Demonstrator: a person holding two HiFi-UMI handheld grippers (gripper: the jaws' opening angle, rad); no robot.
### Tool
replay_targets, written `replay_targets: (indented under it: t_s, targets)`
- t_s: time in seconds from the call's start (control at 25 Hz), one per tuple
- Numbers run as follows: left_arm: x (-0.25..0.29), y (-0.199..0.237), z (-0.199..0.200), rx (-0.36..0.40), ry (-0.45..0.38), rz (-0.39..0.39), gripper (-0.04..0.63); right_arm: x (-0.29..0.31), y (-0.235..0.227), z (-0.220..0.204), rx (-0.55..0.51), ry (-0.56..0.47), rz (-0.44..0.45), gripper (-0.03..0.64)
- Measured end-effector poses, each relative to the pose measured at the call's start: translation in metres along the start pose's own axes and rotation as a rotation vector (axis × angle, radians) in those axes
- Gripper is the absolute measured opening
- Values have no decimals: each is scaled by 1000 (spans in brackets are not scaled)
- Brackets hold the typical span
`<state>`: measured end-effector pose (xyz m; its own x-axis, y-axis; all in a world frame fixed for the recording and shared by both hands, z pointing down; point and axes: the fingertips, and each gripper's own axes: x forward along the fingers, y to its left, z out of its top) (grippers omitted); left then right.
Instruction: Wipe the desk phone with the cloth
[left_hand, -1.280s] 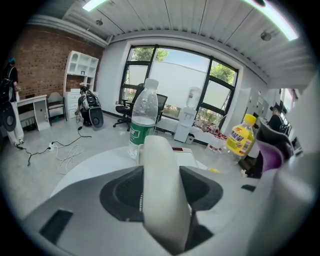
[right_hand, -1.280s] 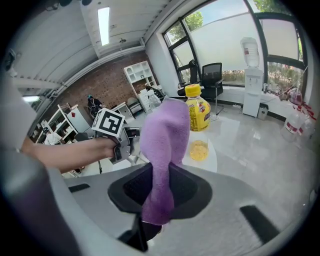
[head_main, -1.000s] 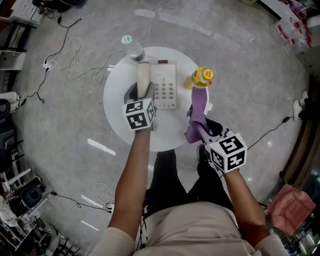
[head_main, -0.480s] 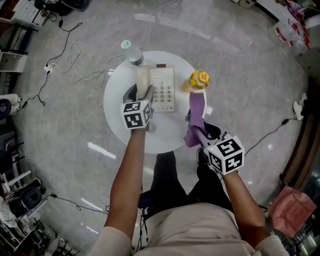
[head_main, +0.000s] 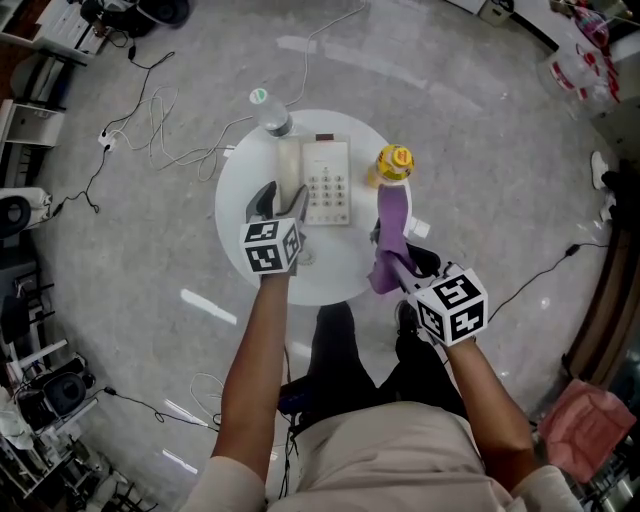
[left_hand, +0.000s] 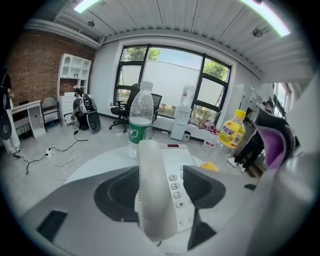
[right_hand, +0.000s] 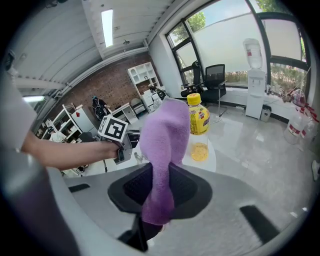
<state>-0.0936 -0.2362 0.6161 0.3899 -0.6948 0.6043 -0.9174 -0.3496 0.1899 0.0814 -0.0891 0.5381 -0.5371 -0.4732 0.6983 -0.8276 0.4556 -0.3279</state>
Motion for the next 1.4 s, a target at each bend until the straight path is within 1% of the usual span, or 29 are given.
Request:
replay_targets:
  t_s: [0.28, 0.36, 0.48, 0.64, 0.72, 0.88, 1.04, 1.28, 1.4]
  targets:
    - [-38, -5, 12, -30, -58, -25, 256, -9, 6, -2, 20, -3, 25, 80]
    - [-51, -5, 12, -38, -75, -27, 238, -10, 12, -6, 25, 6, 35, 80]
    - [-74, -2, 15, -48, -112, -16, 199, -10, 24, -14, 21, 25, 56, 80]
    - [-111, 0, 25, -40, -183, -19, 72, -11, 44, -24, -7, 52, 88, 78]
    - [-129, 0, 27, -35, -208, -18, 41, -12, 55, -29, -32, 63, 105, 76]
    - [-156, 8, 28, -49, -243, 7, 31, -13, 68, -28, -109, 69, 127, 72]
    - [-168, 16, 25, -78, -258, 33, 31, -11, 78, -18, -165, 64, 145, 71]
    - [-175, 18, 20, -88, -259, 33, 29, -11, 84, -17, -184, 73, 143, 69]
    - [-177, 21, 25, -84, -265, 35, 29, -13, 84, -15, -184, 72, 139, 69]
